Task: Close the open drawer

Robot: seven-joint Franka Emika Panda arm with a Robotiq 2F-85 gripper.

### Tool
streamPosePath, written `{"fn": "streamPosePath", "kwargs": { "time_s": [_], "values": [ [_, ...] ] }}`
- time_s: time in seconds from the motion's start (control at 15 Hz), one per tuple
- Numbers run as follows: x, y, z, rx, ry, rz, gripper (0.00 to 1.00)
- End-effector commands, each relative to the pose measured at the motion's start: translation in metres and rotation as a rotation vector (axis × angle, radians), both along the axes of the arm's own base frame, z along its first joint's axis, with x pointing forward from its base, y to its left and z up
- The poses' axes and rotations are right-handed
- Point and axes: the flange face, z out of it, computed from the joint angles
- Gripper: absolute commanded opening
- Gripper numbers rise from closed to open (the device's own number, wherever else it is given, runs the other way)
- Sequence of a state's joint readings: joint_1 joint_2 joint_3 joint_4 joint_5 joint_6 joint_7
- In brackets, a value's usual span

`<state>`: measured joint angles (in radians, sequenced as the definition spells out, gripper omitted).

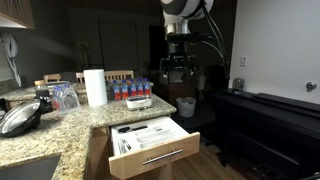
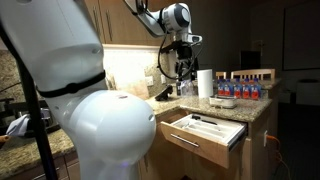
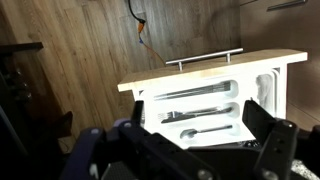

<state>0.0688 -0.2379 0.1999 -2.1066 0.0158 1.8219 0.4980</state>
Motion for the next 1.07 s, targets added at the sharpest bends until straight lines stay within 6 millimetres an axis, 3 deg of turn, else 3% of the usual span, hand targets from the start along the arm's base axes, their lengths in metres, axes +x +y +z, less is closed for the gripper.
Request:
{"fn": "streamPosePath", "kwargs": {
  "time_s": [0.0,0.4,0.87,0.93,1.0],
  "values": [
    [0.001,0.004,-0.004,-0.002,-0.006,0.0,1.0],
    [0.009,0.012,-0.038,0.005,-0.009,0.028,1.0],
    [0.015,0.035,-0.111,0.019,0.077,0.21,1.0],
    [0.014,0.036,-0.116,0.015,0.093,0.225,1.0],
    [0.016,0.036,-0.108,0.013,0.085,0.175,1.0]
  ]
}}
